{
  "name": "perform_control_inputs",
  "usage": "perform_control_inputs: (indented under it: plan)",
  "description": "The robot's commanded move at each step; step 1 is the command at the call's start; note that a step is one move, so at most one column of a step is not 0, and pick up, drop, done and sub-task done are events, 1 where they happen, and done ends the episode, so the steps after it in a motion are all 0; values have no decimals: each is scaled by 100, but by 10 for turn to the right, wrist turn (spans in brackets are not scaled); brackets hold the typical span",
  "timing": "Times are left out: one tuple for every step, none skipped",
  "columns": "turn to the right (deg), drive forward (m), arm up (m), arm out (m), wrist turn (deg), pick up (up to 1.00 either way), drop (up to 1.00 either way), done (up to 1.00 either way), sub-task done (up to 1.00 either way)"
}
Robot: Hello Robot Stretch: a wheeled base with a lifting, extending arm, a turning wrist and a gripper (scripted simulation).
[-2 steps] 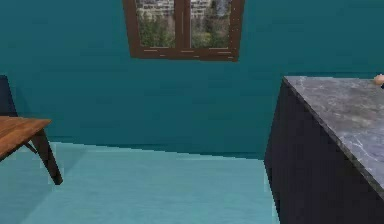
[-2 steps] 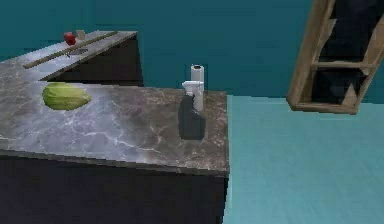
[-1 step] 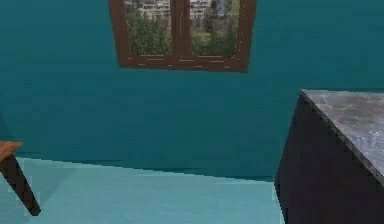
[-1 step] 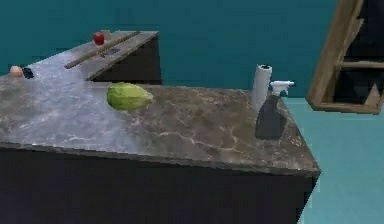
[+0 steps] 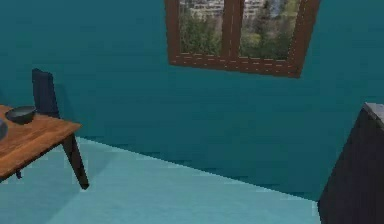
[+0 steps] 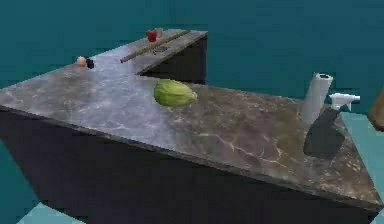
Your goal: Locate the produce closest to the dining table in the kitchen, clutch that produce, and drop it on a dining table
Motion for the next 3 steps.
perform_control_inputs:
  plan:
    - [450, 0, 0, 0, 0, 0, 0, 0, 0]
    - [450, 0, 0, 0, 0, 0, 0, 0, 0]
    - [450, 0, 0, 0, 0, 0, 0, 0, 0]
